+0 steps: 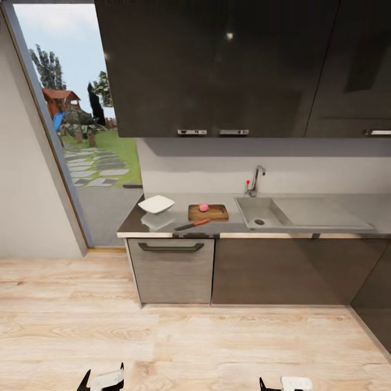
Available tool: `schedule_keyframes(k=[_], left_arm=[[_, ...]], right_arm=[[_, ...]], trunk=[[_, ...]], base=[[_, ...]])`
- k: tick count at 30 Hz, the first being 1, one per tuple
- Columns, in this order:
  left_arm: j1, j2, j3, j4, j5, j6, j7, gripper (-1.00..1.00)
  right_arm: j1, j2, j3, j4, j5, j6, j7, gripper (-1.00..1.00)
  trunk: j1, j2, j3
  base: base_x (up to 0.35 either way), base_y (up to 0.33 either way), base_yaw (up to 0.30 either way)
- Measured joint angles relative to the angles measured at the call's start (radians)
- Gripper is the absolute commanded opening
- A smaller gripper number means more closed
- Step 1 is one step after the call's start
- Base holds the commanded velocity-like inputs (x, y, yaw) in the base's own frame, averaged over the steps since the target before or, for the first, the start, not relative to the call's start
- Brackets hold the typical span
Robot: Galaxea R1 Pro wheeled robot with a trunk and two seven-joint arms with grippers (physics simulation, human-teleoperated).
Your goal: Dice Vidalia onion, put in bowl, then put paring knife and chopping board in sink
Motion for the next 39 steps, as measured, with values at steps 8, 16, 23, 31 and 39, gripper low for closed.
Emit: schedule_keyframes(k=[8, 16, 23, 31, 39], left_arm=[[0.000, 0.000, 0.000, 0.000, 0.000, 0.000, 0.001, 1.00], [0.000, 0.000, 0.000, 0.000, 0.000, 0.000, 0.001, 1.00], [-0.001, 0.000, 0.000, 0.000, 0.000, -0.001, 0.001, 1.00], [-0.001, -0.001, 0.000, 0.000, 0.000, -0.001, 0.000, 1.00], [-0.001, -0.001, 0.000, 0.000, 0.000, 0.000, 0.000, 1.00]], right_arm=[[0.000, 0.000, 0.000, 0.000, 0.000, 0.000, 0.000, 1.00], [0.000, 0.000, 0.000, 0.000, 0.000, 0.000, 0.000, 1.00], [0.000, 0.000, 0.000, 0.000, 0.000, 0.000, 0.000, 1.00], [-0.001, 0.000, 0.000, 0.000, 0.000, 0.000, 0.000, 1.00], [0.000, -0.001, 0.000, 0.018, 0.000, 0.000, 0.000, 1.00]], trunk=[[0.000, 0.000, 0.013], [0.000, 0.000, 0.025], [0.000, -0.001, 0.035], [0.000, -0.001, 0.045], [0.000, -0.001, 0.047]], base=[[0.000, 0.000, 0.000], [0.000, 0.000, 0.000], [0.000, 0.000, 0.000], [0.000, 0.000, 0.000], [0.000, 0.000, 0.000]])
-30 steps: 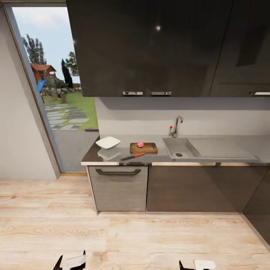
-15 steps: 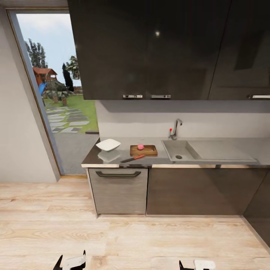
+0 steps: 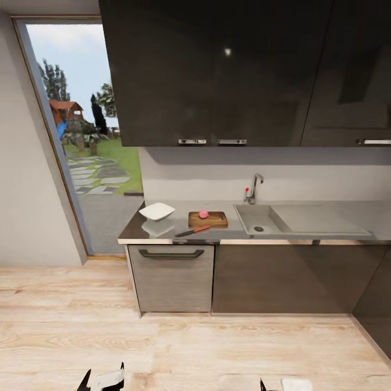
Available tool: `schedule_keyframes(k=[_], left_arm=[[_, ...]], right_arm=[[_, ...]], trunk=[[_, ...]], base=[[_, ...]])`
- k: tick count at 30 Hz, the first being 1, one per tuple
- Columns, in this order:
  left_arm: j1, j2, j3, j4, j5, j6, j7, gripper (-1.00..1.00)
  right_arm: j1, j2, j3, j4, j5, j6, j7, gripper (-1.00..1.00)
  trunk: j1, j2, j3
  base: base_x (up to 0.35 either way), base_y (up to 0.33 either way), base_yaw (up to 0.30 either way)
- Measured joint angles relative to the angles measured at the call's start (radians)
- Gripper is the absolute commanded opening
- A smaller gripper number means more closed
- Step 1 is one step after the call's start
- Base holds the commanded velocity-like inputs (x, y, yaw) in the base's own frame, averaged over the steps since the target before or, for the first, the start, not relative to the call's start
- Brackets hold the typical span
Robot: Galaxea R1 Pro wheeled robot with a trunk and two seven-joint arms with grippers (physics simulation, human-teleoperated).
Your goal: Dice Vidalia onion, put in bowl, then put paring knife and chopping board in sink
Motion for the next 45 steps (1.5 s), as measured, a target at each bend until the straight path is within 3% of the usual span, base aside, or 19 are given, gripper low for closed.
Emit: schedule_keyframes(k=[26, 33, 36, 40, 45], left_arm=[[0.000, -0.002, 0.000, 0.000, 0.000, 0.000, -0.001, 1.00], [0.000, -0.001, 0.000, -0.001, 0.001, 0.043, -0.001, 1.00], [0.000, -0.001, 0.001, -0.001, 0.002, 0.055, -0.001, 1.00], [0.000, 0.000, 0.001, -0.001, 0.002, 0.062, -0.001, 1.00], [0.000, 0.001, 0.001, -0.001, 0.002, 0.064, -0.001, 1.00]], right_arm=[[0.000, 0.003, -0.001, 0.019, 0.000, -0.001, -0.001, 1.00], [0.000, 0.004, -0.004, -0.025, 0.000, 0.017, -0.021, 1.00], [-0.005, 0.005, -0.004, -0.101, 0.002, 0.064, -0.069, 1.00], [-0.019, 0.008, -0.002, -0.252, 0.021, 0.205, -0.145, 1.00], [-0.050, 0.014, -0.001, -0.436, 0.046, 0.352, -0.179, 1.00]], trunk=[[0.000, 0.000, 0.000], [0.000, 0.000, 0.000], [0.000, 0.000, 0.000], [0.000, 0.000, 0.000], [0.000, 0.000, 0.000]], base=[[0.002, 0.000, 0.000], [0.034, 0.000, 0.000], [0.008, 0.000, 0.000], [0.003, 0.000, 0.000], [0.000, 0.000, 0.000]])
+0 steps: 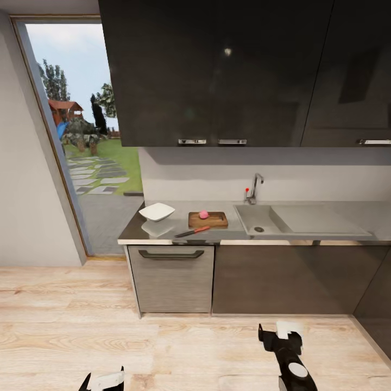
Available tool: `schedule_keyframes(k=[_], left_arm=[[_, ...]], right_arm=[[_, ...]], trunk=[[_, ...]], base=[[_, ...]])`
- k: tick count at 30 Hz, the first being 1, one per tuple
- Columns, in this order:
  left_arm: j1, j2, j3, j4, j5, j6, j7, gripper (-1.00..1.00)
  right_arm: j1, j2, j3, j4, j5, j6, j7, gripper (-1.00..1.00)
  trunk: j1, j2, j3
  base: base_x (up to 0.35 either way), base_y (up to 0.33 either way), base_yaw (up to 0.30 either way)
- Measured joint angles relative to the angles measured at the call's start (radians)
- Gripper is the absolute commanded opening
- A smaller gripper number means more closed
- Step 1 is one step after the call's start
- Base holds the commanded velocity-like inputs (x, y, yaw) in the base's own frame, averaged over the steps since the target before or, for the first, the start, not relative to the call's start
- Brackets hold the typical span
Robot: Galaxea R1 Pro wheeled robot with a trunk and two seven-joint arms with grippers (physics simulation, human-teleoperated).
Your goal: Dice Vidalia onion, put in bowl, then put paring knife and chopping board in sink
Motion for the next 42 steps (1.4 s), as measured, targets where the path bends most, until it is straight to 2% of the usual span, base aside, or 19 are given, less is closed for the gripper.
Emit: schedule_keyframes(k=[3, 9, 14, 17, 20, 21, 24, 29, 35, 37, 40, 42], left_arm=[[0.000, 0.000, 0.000, 0.000, 0.000, 0.000, 0.000, 1.00], [0.000, 0.000, 0.000, 0.000, 0.000, 0.000, 0.000, 1.00], [0.000, 0.001, 0.000, 0.000, 0.000, 0.000, 0.000, 1.00], [0.000, 0.005, 0.001, 0.001, 0.001, 0.000, 0.000, 1.00], [0.000, 0.010, 0.001, 0.001, 0.001, 0.001, 0.000, 1.00], [0.000, 0.012, 0.001, 0.001, 0.002, 0.012, 0.000, 1.00], [0.000, 0.012, 0.002, 0.001, 0.002, 0.026, 0.000, 1.00], [0.000, 0.013, 0.001, 0.001, 0.003, 0.043, 0.000, 1.00], [0.000, 0.012, 0.001, 0.001, 0.003, 0.052, -0.001, 1.00], [0.000, 0.012, 0.001, 0.001, 0.004, 0.060, -0.001, 1.00], [0.000, 0.013, 0.002, 0.001, 0.004, 0.080, -0.001, 1.00], [0.000, 0.014, 0.002, 0.001, 0.005, 0.105, -0.001, 1.00]], right_arm=[[-0.040, 0.008, 0.001, -0.094, 0.008, 0.095, -0.008, 1.00], [-0.136, 0.033, 0.003, -0.159, 0.011, 0.221, -0.013, 1.00], [-0.205, 0.057, 0.003, -0.169, 0.026, 0.260, -0.016, 1.00], [-0.247, 0.083, 0.004, -0.171, 0.053, 0.272, -0.019, 1.00], [-0.300, 0.128, 0.005, -0.172, 0.111, 0.304, -0.022, 1.00], [-0.363, 0.178, 0.005, -0.172, 0.194, 0.364, -0.024, 1.00], [-0.419, 0.208, 0.004, -0.173, 0.247, 0.402, -0.022, 1.00], [-0.495, 0.208, 0.005, -0.173, 0.275, 0.445, -0.022, 1.00], [-0.566, 0.208, 0.004, -0.172, 0.277, 0.483, 0.000, 1.00], [-0.579, 0.208, 0.003, -0.171, 0.277, 0.488, 0.030, 1.00], [-0.587, 0.208, 0.001, -0.171, 0.279, 0.490, 0.116, 1.00], [-0.589, 0.185, -0.001, -0.171, 0.282, 0.491, 0.215, 1.00]], trunk=[[0.000, 0.000, 0.000], [0.000, 0.000, 0.000], [0.000, 0.000, 0.000], [0.000, 0.000, 0.000], [0.000, 0.000, 0.000], [0.000, 0.000, 0.000], [0.000, 0.000, 0.000], [0.000, 0.000, 0.000], [0.000, 0.000, 0.000], [0.000, 0.000, 0.000], [0.000, 0.000, 0.000], [0.000, 0.000, 0.000]], base=[[0.000, 0.000, 0.000], [0.000, 0.000, 0.000], [0.000, 0.000, 0.000], [0.002, 0.000, 0.000], [0.066, 0.000, 0.000], [0.130, 0.000, 0.000], [0.141, 0.000, 0.000], [0.095, 0.000, 0.000], [0.019, 0.000, 0.000], [0.005, 0.000, 0.000], [0.002, 0.000, 0.000], [0.001, 0.000, 0.000]])
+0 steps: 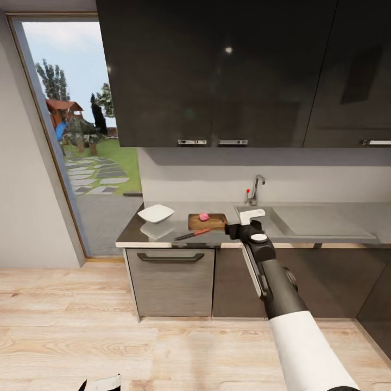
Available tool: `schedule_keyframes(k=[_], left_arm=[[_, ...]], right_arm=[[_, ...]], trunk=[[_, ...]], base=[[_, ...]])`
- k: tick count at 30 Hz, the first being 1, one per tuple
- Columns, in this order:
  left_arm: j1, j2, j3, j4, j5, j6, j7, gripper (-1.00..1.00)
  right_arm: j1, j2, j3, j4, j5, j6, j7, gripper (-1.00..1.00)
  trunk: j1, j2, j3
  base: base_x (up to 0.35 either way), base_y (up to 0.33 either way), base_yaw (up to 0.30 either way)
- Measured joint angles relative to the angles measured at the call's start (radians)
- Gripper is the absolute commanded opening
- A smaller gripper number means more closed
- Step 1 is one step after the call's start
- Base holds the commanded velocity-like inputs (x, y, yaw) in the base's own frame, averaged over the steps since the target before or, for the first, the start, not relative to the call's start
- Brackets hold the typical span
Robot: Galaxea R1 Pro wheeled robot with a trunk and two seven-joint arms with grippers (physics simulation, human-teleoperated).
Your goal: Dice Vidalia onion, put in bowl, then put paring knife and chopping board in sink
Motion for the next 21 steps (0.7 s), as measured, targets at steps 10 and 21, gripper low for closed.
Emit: schedule_keyframes(k=[10, 21], left_arm=[[0.000, 0.004, 0.000, 0.000, -0.001, 0.210, -0.001, 1.00], [0.000, 0.006, -0.001, 0.000, -0.004, 0.369, -0.004, 1.00]], right_arm=[[-0.003, -0.165, -0.015, -0.022, -0.009, 0.002, 0.477, 1.00], [-0.003, -0.224, -0.125, -0.036, -0.007, 0.005, 0.760, 1.00]], trunk=[[0.000, 0.000, 0.000], [0.000, 0.000, 0.000]], base=[[0.000, 0.000, 0.000], [0.016, 0.000, 0.000]])
